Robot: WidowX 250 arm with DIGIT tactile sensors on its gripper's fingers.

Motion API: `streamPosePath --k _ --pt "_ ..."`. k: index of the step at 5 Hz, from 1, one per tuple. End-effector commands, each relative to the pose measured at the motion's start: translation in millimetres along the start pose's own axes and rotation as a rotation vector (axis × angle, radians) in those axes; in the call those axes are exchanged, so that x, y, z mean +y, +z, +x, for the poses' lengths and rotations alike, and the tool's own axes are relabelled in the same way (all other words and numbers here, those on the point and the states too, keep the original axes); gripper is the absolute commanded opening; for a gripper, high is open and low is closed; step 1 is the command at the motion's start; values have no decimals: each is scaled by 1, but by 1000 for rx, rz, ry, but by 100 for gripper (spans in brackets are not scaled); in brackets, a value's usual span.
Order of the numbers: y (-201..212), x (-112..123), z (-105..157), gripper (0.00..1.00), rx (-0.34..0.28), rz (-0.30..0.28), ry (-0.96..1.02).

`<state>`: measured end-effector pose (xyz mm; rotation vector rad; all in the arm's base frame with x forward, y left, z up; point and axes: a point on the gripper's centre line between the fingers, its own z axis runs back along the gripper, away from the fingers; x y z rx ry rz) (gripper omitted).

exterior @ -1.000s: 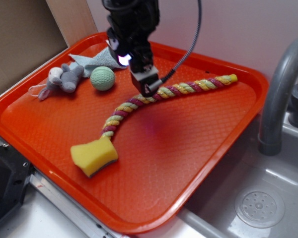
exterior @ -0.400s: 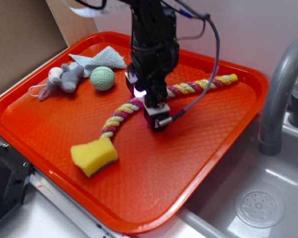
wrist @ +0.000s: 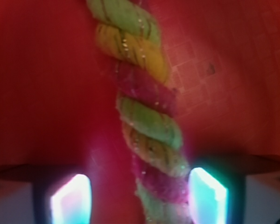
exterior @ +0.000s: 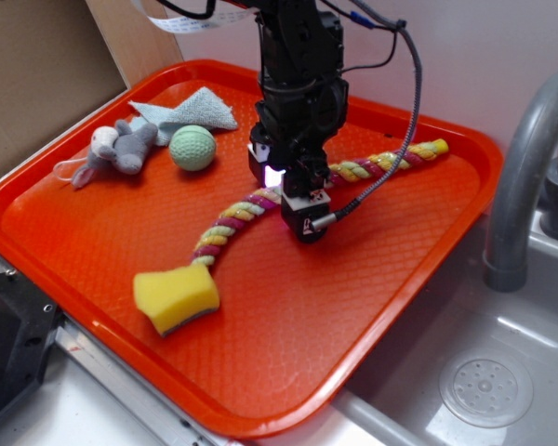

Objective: Grab the multicolored rope.

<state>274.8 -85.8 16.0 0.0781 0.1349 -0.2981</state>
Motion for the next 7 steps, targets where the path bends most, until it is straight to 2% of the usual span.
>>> streamPosePath --k 1,2,3,4,5,6,7 --pt "-5 3 -8 0 6 27 31" --pt "7 11 -10 0 20 38 -11" --pt "55 20 -26 0 8 54 56" --pt "101 28 -46 0 -19 18 157" --pt "147 31 -70 0 -67 -87 188" --pt "193 25 -89 0 -173 -136 197" --pt "219 31 -99 0 -239 -142 165"
